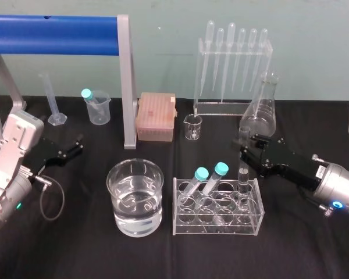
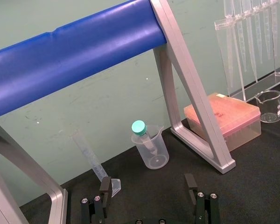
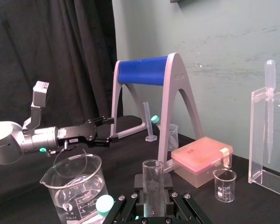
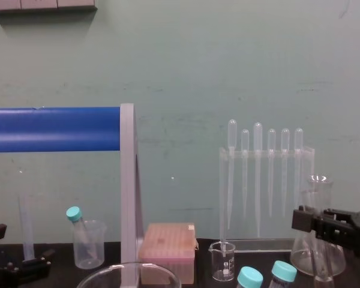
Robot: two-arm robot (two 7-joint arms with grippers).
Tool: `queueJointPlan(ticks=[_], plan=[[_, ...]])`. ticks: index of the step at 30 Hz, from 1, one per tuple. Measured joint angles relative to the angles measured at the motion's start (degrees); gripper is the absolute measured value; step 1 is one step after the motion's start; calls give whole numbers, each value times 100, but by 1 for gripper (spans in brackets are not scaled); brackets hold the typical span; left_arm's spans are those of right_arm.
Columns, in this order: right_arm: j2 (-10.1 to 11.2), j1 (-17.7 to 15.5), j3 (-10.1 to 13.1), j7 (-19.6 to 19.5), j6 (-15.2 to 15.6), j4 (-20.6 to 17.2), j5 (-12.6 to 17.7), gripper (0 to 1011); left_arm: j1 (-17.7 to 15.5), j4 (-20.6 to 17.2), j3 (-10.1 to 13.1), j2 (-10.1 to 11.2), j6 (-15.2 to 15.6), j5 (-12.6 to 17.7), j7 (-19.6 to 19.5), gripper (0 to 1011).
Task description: Hold the test tube with one hand and immerse one end into the beaker, then return it to the test tube rack.
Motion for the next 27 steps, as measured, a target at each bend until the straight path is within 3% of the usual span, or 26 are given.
queueJointPlan(ticks=[16, 27], plan=[[-8, 14, -18, 17, 12, 27, -11, 228, 0, 0, 0, 0, 0, 0, 0, 1000], [-3, 9, -10, 13, 11, 19, -8, 521, 0, 0, 0, 0, 0, 0, 0, 1000]])
